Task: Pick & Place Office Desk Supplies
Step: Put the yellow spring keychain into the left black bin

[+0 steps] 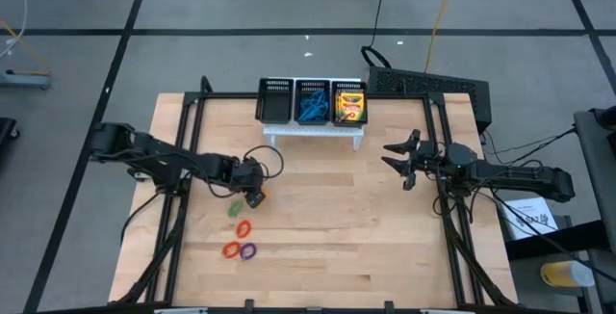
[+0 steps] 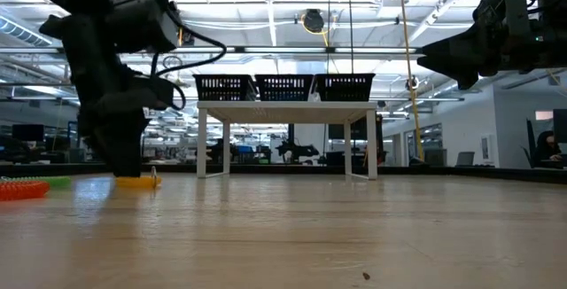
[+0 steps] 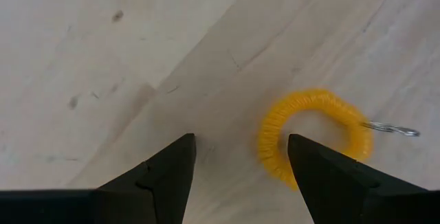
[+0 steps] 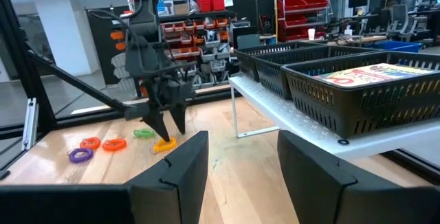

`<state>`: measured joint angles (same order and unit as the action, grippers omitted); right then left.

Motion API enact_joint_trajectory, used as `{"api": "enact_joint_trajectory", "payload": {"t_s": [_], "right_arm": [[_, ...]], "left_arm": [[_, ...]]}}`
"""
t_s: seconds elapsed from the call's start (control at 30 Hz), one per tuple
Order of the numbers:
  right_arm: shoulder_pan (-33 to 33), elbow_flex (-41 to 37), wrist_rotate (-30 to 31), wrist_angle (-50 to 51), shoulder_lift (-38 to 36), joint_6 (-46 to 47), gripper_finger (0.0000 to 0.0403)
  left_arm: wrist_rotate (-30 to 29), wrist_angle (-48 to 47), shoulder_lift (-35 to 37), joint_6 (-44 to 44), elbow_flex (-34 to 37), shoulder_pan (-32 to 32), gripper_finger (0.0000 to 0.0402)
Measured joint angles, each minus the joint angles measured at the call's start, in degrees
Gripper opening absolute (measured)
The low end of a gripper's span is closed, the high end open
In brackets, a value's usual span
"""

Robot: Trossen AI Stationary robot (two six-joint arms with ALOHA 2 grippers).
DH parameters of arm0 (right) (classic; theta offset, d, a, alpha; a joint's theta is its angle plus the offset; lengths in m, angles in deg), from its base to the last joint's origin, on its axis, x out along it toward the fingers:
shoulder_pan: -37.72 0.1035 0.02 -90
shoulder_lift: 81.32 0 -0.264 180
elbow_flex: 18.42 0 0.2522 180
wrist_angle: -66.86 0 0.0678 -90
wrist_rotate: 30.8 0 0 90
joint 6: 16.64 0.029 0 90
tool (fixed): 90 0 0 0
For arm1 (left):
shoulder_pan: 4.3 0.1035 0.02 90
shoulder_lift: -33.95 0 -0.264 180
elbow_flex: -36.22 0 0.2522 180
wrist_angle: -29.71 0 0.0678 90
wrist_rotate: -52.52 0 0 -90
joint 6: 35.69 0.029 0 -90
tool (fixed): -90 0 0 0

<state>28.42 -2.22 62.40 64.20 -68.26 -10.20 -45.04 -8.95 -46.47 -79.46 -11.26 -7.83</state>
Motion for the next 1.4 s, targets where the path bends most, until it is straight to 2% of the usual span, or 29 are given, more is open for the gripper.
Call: {"api": "enact_joint_trajectory", "payload": {"t_s": [0.23,0.33,0.67,0.93,1.13,1.4], "right_arm": [[0.0,0.0,0.0,0.0,0.0,0.0,0.0164],[0.0,0.0,0.0,0.0,0.0,0.0,0.0164],[0.0,0.0,0.0,0.0,0.0,0.0,0.0164],[0.0,0.0,0.0,0.1,0.0,0.0,0.0164],[0.0,0.0,0.0,0.0,0.0,0.0,0.0164],[0.0,0.0,0.0,0.0,0.0,0.0,0.0164]], "left_arm": [[-0.6,0.2,-3.6,1.8,-0.3,-0.1,0.0245],[-0.5,0.6,-3.5,1.4,-0.2,0.0,0.0230],[-1.2,1.1,-3.2,-0.4,-0.1,0.1,0.0089],[-1.7,1.6,-3.3,-1.2,-0.1,0.0,0.0027],[-3.4,1.2,-2.7,-1.3,-0.7,0.0,0.0020],[-6.2,1.3,2.6,6.6,-3.9,0.1,0.0014]]}}
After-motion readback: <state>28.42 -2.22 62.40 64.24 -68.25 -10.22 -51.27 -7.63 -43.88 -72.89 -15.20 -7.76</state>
